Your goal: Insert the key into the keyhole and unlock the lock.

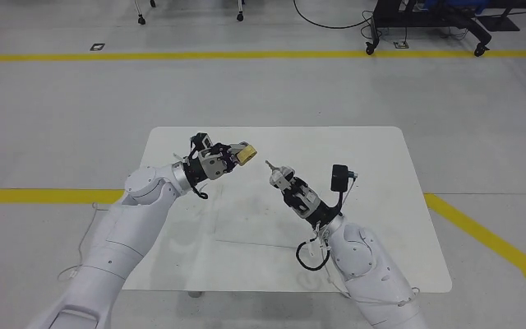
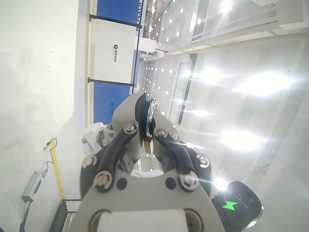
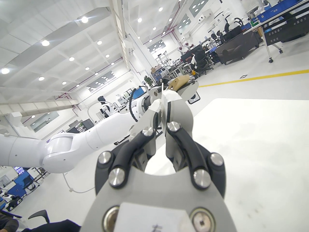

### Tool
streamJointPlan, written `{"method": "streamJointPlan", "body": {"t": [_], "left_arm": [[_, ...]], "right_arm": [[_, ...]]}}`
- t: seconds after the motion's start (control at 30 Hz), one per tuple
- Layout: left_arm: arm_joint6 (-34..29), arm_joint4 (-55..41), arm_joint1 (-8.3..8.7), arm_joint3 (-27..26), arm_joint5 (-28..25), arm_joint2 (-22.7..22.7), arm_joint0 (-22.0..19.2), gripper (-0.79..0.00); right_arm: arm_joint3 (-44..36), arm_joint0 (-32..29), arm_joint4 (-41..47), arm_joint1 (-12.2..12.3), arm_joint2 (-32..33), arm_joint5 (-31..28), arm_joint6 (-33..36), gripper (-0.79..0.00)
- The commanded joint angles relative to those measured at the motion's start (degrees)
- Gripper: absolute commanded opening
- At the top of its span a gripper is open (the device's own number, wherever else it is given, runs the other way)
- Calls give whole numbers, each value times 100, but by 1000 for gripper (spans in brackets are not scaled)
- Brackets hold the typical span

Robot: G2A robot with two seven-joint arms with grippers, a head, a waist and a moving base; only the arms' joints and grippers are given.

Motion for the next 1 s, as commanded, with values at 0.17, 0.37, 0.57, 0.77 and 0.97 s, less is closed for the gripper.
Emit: {"method": "streamJointPlan", "body": {"t": [0.17, 0.37, 0.57, 0.77, 0.97], "left_arm": [[1, -2, 0, -2, -3, -2, 1, -785], [1, -2, 0, -2, -3, -2, 1, -785], [1, -2, 0, -2, -3, -2, 1, -785], [1, -2, 0, -2, -3, -2, 1, -785], [1, -2, 0, -2, -3, -2, 1, -785]], "right_arm": [[0, 0, 0, 0, 0, 0, 0, -785], [-97, -107, 327, -16, -33, 190, 31, -785], [-345, -262, 2143, -13, 23, 920, 964, -785], [-608, -444, 2944, 41, 266, 1464, 1636, -785], [-729, -507, 3442, 59, 321, 1762, 2141, -785]]}}
